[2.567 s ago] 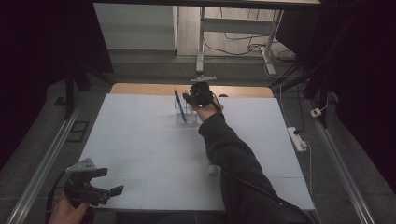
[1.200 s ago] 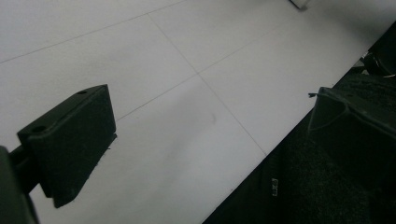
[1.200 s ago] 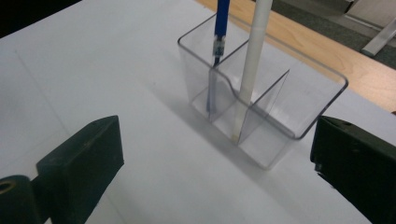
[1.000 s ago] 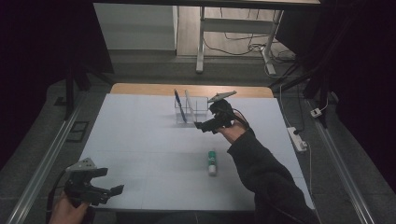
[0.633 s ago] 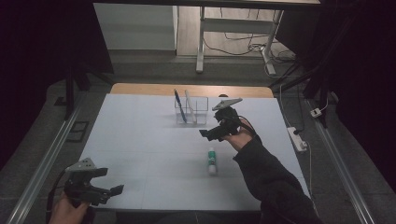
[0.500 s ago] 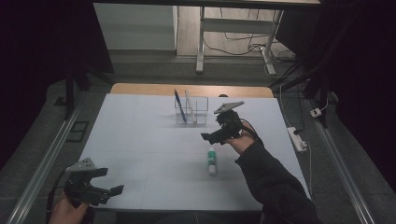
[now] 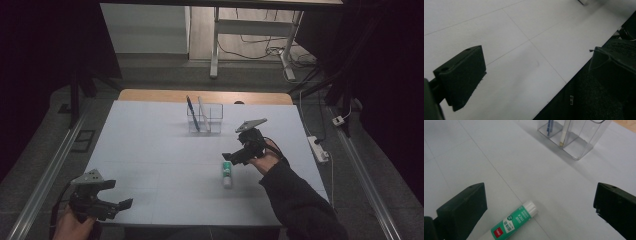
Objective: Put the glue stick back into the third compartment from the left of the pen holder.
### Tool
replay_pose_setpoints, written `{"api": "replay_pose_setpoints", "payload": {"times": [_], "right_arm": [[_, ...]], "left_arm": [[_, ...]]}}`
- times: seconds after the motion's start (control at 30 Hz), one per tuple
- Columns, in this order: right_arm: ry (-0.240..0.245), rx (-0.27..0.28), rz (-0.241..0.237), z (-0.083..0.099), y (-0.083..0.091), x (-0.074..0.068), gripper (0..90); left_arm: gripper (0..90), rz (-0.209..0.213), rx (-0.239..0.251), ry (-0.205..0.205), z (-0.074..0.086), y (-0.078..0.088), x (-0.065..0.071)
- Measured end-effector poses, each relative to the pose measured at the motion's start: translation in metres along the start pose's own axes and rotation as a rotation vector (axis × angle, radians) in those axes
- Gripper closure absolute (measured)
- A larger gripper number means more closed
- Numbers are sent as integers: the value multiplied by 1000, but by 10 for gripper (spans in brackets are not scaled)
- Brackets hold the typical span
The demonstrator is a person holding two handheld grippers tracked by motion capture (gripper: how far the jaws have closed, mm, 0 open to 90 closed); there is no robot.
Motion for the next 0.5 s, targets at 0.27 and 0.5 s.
{"api": "replay_pose_setpoints", "payload": {"times": [0.27,0.5], "right_arm": [[-3,-47,19,8,-10,3,0],[-14,-88,44,13,-20,10,0]], "left_arm": [[10,1,1,0,0,0,0],[10,1,-2,0,0,0,0]]}}
Point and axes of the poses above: each handheld gripper's, and its own axes: y roughly backward along the jaws, z roughly out of its underside, x roughly to its right, the point moved 7 cm from there along -y, roughly forward along the jaws, and after that the axes turned 3 degrees about y, right-handed, at the moved point
